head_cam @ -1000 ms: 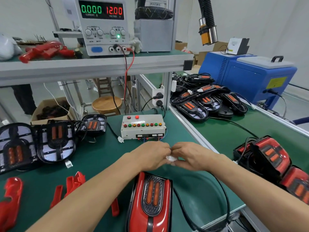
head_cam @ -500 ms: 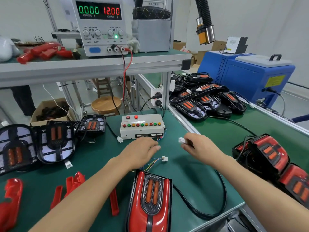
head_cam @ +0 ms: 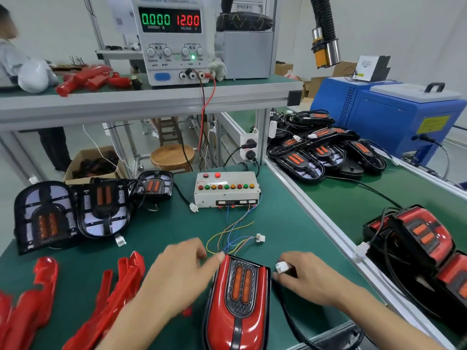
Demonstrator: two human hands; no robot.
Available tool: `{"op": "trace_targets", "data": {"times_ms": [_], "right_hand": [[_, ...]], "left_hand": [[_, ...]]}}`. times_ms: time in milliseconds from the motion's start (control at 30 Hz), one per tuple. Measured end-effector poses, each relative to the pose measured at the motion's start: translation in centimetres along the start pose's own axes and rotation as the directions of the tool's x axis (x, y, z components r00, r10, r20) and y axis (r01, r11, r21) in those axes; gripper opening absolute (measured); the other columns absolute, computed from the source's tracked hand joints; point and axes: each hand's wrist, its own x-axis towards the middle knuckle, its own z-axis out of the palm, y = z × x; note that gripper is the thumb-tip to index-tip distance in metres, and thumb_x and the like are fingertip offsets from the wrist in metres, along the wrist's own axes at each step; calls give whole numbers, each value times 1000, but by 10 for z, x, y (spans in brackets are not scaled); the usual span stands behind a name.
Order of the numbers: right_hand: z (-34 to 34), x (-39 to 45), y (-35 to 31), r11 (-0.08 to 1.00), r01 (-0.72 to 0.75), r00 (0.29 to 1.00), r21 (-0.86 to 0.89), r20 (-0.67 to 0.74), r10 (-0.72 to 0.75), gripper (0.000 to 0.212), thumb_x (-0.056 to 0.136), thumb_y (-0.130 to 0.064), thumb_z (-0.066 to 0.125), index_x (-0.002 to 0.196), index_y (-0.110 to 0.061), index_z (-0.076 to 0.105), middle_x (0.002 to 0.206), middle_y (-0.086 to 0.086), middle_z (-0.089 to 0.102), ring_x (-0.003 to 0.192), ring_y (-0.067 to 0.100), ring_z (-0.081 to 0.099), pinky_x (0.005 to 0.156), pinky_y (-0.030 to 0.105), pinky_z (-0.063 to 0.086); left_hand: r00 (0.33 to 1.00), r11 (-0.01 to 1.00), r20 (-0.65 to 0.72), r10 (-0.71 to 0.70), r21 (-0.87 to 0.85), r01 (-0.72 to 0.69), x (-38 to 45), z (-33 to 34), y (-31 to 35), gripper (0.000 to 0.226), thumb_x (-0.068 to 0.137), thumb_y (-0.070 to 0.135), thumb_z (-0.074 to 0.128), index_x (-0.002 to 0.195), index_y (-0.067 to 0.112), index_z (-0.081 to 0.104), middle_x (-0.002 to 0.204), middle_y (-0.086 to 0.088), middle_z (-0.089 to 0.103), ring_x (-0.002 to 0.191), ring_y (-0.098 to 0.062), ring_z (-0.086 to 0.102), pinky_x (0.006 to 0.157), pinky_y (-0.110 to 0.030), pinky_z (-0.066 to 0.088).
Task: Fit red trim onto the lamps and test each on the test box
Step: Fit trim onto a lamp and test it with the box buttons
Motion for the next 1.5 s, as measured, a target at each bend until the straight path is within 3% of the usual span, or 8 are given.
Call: {"op": "trace_targets", "data": {"times_ms": [200, 567, 700, 833, 967, 1233, 1367, 1500], "right_hand": [[3, -5, -3, 987, -137, 990, 88, -27, 139, 36, 95, -46, 58, 78, -16, 51, 65, -6, 54, 59, 7, 44, 61, 29, 40], [-16, -18, -21, 832, -311, 949, 459, 95, 302, 6, 96, -11, 63, 98, -17, 66, 79, 2, 63, 58, 5, 53, 57, 19, 44], [-27, -23, -24, 146, -305, 876, 941, 217, 431, 14, 102, -6, 55, 94, -2, 65, 67, 7, 63, 52, 13, 54, 47, 21, 49], [-38, -32, -37, -353, -159, 845, 922, 312, 434, 15, 102, -8, 52, 94, -2, 63, 66, 9, 60, 45, 11, 54, 39, 18, 50], [-51, -39, -36, -591, -11, 852, 807, 317, 417, 14, 103, -9, 48, 94, -4, 58, 68, 5, 50, 41, 6, 42, 30, 12, 31], [-38, -43, -22, -391, 24, 790, 920, 222, 572, 21, 103, -18, 53, 115, -4, 62, 60, -2, 49, 36, 4, 37, 29, 15, 30], [-49, -45, -21, -163, -115, 825, 980, 185, 534, 35, 104, -39, 54, 119, -11, 70, 57, -4, 48, 41, 6, 38, 37, 18, 34], [-66, -37, -30, 129, -178, 841, 976, 83, 535, 41, 101, -54, 51, 104, -26, 82, 90, -7, 74, 86, 13, 64, 86, 37, 45]], "left_hand": [[960, 984, 216, -176, 55, 168, -48, 39, -9, 54, 94, 75, 36, 91, 24, 56, 96, 1, 65, 98, -20, 66, 81, -33, 50], [948, 762, 219, -231, -565, 317, -49, 70, -13, 43, 100, 50, 54, 83, 12, 61, 69, 3, 60, 66, -13, 57, 68, -32, 45], [947, 423, 228, -227, -853, 307, -55, 74, -1, 38, 104, 34, 54, 104, 0, 72, 100, -14, 78, 100, -27, 73, 103, -50, 50], [927, 15, 310, -210, -947, 320, -55, 74, 27, 35, 102, 27, 53, 122, 4, 70, 117, -15, 75, 111, -29, 72, 100, -46, 51], [924, 22, 324, -203, -942, 335, -55, 80, 43, 49, 98, 34, 59, 136, 4, 61, 130, -16, 69, 120, -31, 66, 110, -51, 45], [980, 512, 170, -100, -836, 197, -66, 94, 53, 33, 79, 69, 53, 96, 48, 73, 94, 8, 77, 90, -4, 71, 91, -34, 52], [992, 392, 116, -52, -911, 127, -67, 92, 51, 26, 87, 53, 70, 102, 33, 79, 93, 2, 80, 92, -12, 75, 91, -39, 54], [995, 202, 99, 26, -975, 92, -59, 82, 42, 41, 72, 45, 70, 106, 24, 80, 103, -18, 77, 98, -34, 75, 77, -31, 60]]}}
